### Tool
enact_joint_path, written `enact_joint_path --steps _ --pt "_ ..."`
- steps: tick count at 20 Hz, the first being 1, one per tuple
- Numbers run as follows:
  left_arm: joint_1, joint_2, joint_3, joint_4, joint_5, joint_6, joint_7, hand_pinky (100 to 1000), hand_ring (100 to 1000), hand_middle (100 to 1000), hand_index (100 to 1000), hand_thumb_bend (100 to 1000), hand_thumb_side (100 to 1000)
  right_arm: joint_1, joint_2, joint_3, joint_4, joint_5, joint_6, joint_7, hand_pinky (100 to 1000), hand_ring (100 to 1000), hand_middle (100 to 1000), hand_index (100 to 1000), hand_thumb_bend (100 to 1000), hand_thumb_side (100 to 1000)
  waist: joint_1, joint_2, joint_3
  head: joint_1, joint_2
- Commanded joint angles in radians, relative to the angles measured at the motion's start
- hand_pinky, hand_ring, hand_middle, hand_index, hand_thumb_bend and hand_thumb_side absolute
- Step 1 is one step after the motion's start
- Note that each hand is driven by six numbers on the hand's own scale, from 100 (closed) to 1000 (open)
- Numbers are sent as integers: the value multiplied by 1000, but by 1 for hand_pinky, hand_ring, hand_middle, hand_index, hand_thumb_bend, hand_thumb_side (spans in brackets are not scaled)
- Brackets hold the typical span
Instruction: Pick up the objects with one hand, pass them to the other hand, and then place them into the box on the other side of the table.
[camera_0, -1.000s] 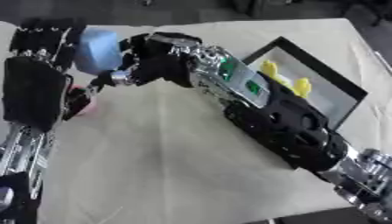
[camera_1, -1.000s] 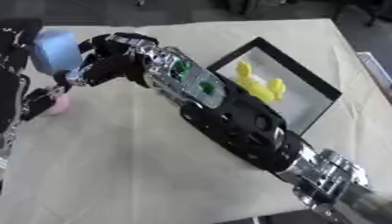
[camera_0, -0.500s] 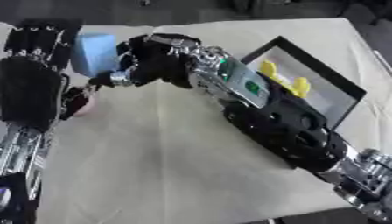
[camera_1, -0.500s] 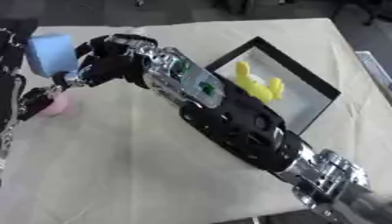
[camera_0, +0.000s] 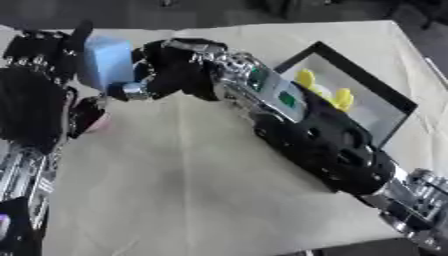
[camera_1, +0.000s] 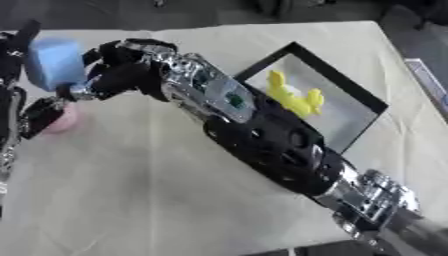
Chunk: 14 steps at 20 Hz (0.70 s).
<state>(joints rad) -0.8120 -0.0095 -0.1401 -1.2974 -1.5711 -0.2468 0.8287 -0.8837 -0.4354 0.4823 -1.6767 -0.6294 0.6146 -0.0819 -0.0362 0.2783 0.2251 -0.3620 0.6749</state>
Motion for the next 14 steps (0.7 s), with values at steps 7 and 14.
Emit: enact_joint_path --steps 7,14 --pt "-15 -10 -15 7 15 -43 2 543 411 304 469 553 100 -28 -5 -15 -36 -6 -6 13 899 731 492 704 357 100 3 -21 -1 -3 -1" --pt "-19 -11 -17 8 0 -54 12 532 401 292 450 583 100 -30 -6 -13 -51 0 -21 36 898 745 563 780 428 100 2 -20 -2 -4 0"
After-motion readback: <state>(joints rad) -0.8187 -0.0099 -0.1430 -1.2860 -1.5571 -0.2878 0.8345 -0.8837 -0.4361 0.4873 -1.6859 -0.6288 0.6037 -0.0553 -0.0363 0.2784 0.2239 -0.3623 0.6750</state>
